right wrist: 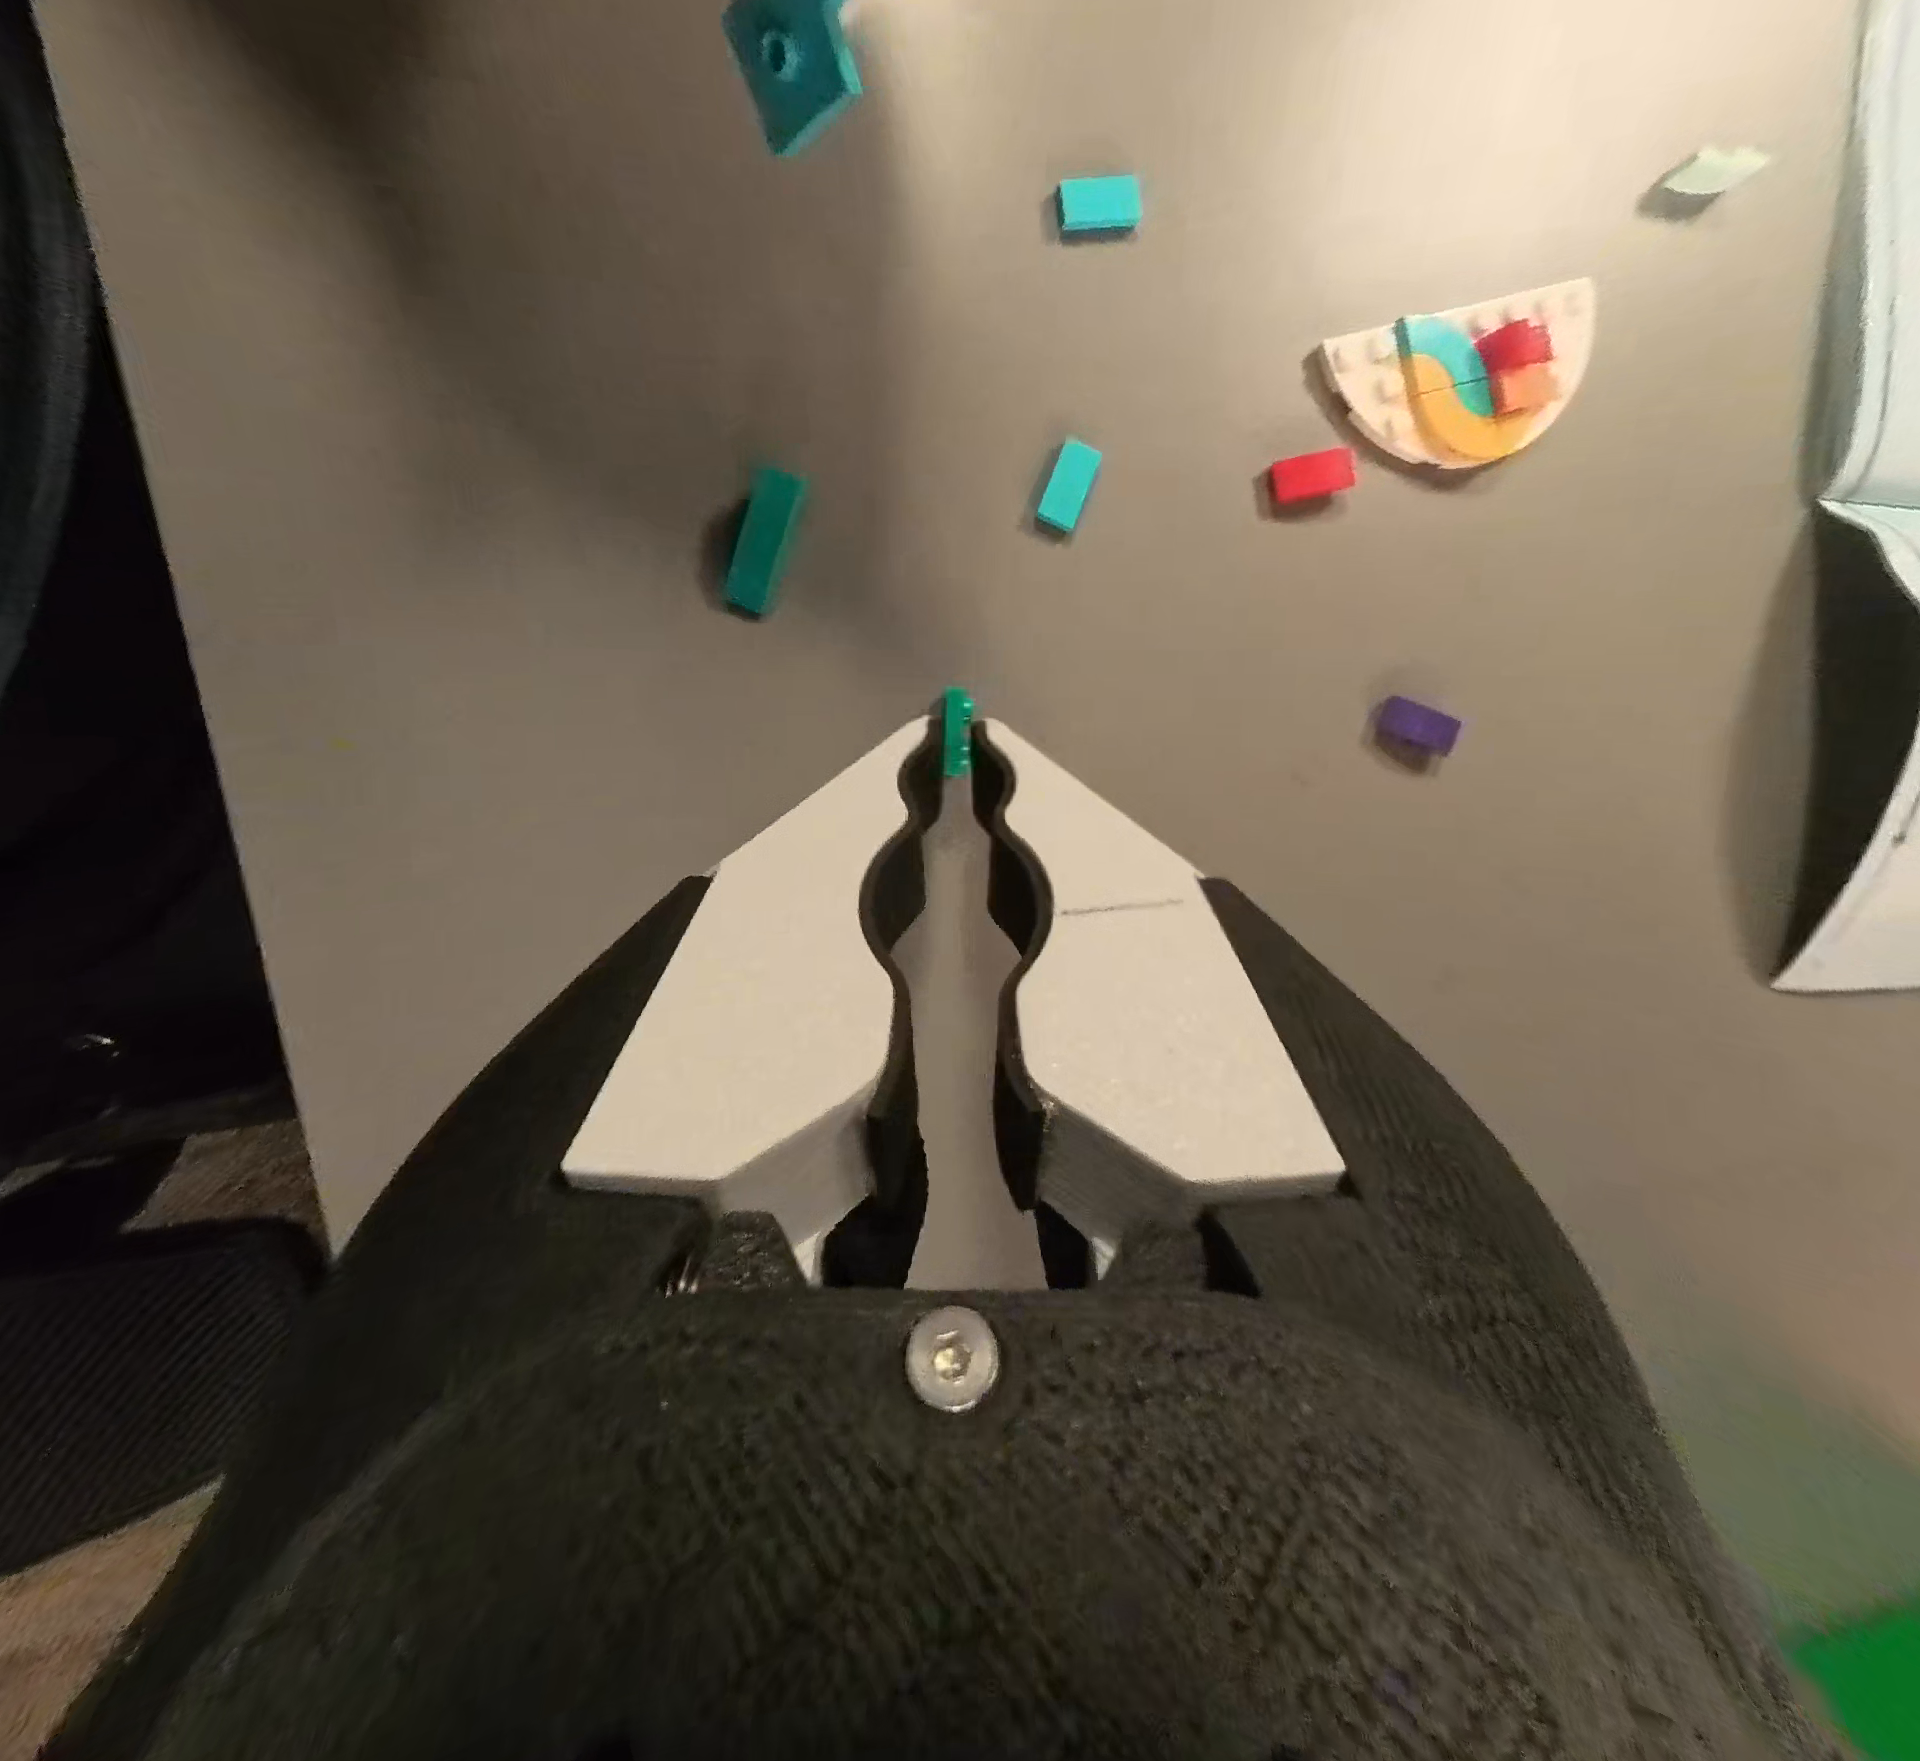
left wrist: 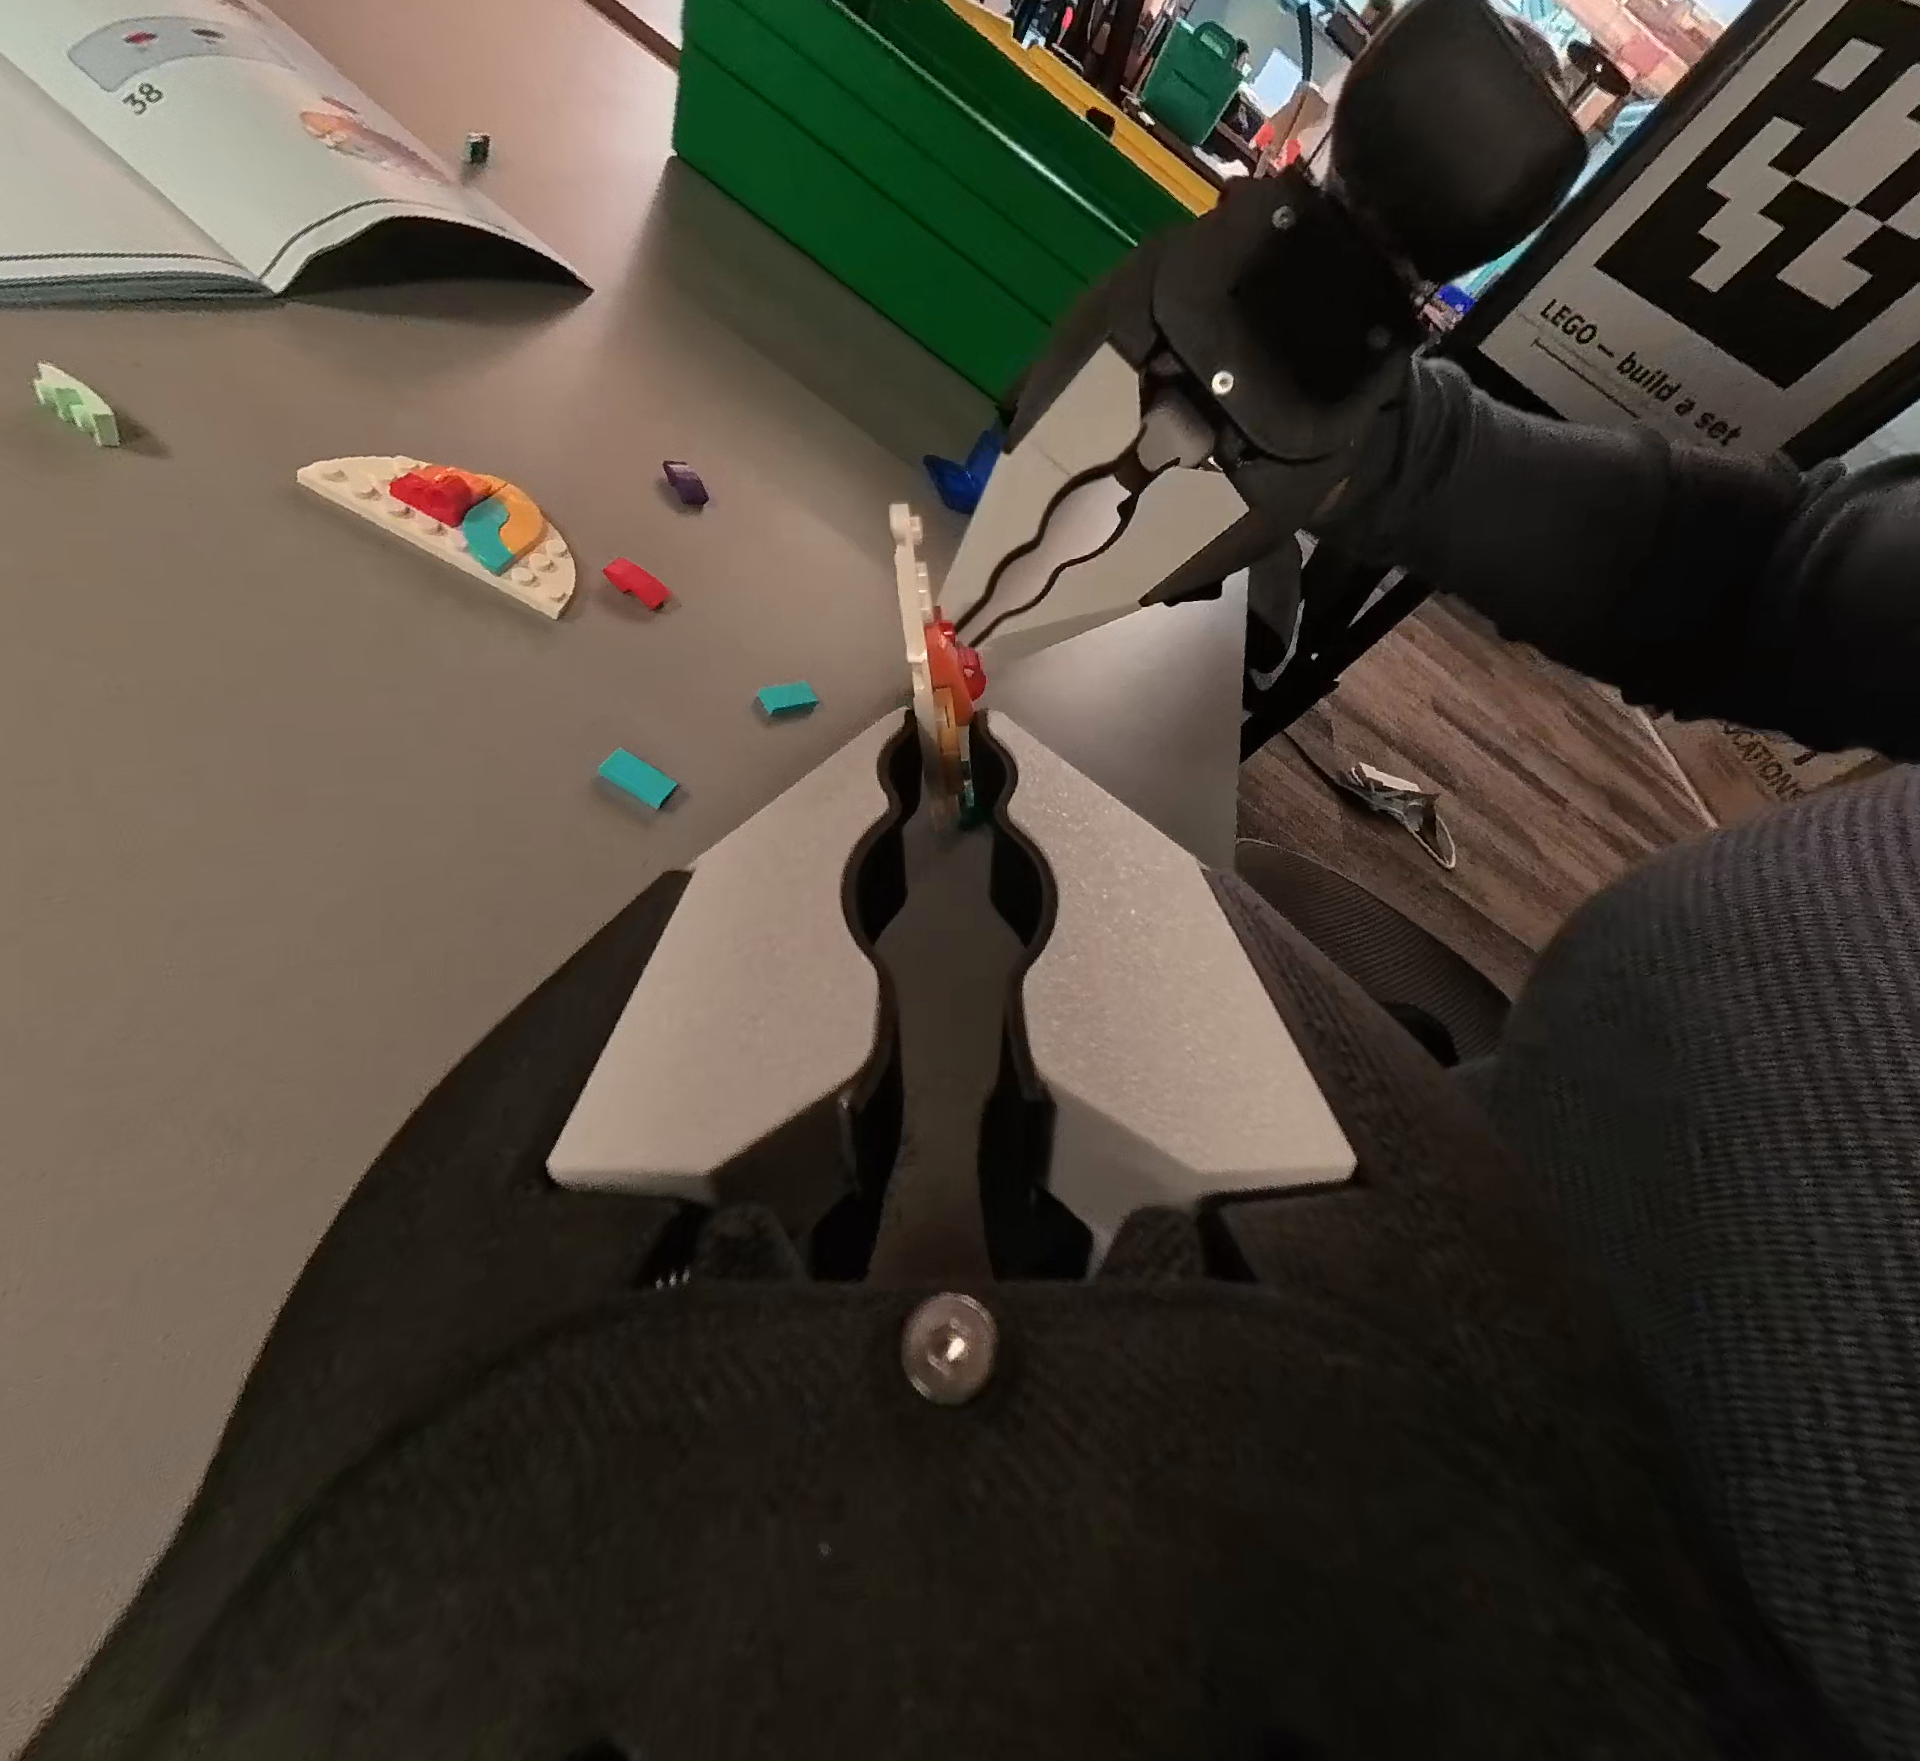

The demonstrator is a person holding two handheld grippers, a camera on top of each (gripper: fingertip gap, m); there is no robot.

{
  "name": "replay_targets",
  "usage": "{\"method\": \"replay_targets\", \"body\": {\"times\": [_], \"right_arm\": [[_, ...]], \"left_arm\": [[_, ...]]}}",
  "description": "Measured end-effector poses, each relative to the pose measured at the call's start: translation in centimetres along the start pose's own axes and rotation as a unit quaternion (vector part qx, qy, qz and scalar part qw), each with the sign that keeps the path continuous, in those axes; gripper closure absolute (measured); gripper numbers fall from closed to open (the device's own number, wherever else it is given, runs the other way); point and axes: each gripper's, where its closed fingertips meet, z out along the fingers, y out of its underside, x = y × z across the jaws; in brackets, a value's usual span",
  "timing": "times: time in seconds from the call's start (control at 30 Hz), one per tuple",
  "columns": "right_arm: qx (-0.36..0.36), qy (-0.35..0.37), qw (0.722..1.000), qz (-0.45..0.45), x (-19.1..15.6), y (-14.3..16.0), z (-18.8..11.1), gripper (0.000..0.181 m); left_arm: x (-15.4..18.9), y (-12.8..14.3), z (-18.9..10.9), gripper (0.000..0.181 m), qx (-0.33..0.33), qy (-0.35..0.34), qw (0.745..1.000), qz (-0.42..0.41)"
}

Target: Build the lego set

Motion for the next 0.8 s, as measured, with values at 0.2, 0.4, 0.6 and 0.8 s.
{"method": "replay_targets", "body": {"times": [0.2,0.4,0.6,0.8], "right_arm": [[0.077,0.119,0.977,-0.159,1.7,-4.6,-1.3,0.178],[0.183,0.315,0.820,-0.441,0.7,-10.4,-2.9,0.179],[0.213,0.349,0.703,-0.582,-2.3,-11.8,-2.8,0.179],[0.247,0.328,0.681,-0.606,-3.7,-12.0,-3.6,0.179]], "left_arm": [[-0.4,0.8,-0.2,0.173,-0.076,0.069,0.991,-0.085],[-0.2,1.4,-1.1,0.174,-0.155,0.241,0.913,-0.290],[2.1,0.4,-2.0,0.174,-0.169,0.328,0.862,-0.348],[3.8,0.4,-2.8,0.174,-0.195,0.371,0.833,-0.361]]}}
